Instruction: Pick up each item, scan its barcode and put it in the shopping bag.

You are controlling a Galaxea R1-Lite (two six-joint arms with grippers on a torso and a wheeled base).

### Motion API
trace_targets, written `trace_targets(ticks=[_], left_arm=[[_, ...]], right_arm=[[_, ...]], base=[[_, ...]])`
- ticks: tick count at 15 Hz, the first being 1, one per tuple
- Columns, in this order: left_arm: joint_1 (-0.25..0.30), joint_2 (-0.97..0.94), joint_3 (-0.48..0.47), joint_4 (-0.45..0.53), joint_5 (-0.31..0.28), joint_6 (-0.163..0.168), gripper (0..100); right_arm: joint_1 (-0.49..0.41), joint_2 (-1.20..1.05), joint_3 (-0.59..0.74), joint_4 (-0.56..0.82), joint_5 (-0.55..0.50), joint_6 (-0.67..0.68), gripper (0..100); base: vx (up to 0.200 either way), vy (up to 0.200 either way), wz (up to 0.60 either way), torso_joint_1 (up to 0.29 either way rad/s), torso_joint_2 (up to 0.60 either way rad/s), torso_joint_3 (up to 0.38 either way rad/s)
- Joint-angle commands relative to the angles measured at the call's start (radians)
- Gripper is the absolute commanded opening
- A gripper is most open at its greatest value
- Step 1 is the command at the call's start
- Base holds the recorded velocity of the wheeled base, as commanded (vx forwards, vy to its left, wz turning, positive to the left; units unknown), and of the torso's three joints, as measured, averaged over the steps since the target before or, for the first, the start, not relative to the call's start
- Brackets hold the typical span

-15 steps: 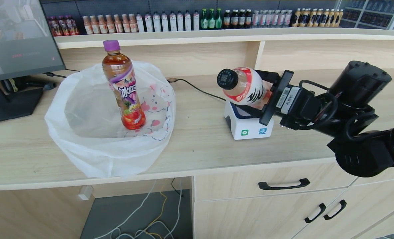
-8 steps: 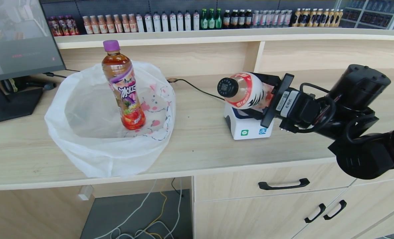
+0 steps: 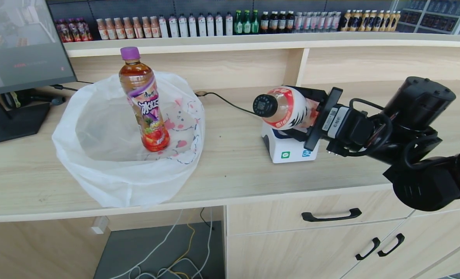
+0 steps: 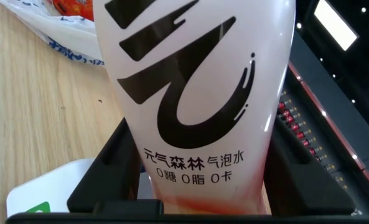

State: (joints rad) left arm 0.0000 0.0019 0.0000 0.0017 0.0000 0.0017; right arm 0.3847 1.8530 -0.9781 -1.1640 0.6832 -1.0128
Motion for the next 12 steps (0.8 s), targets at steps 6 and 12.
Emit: trace_targets(ticks=[6, 12], left_arm=[[0.0, 0.0, 0.0, 0.0, 0.0, 0.0, 100], [0.0, 0.0, 0.0, 0.0, 0.0, 0.0, 100]], right_arm=[[0.0, 0.0, 0.004, 0.0, -0.002, 0.002, 0], [-0.001, -0.015, 0.004, -0.002, -0.005, 0.016, 0]], base=[[0.0, 0.0, 0.0, 0.0, 0.0, 0.0], [0.0, 0.0, 0.0, 0.0, 0.0, 0.0]])
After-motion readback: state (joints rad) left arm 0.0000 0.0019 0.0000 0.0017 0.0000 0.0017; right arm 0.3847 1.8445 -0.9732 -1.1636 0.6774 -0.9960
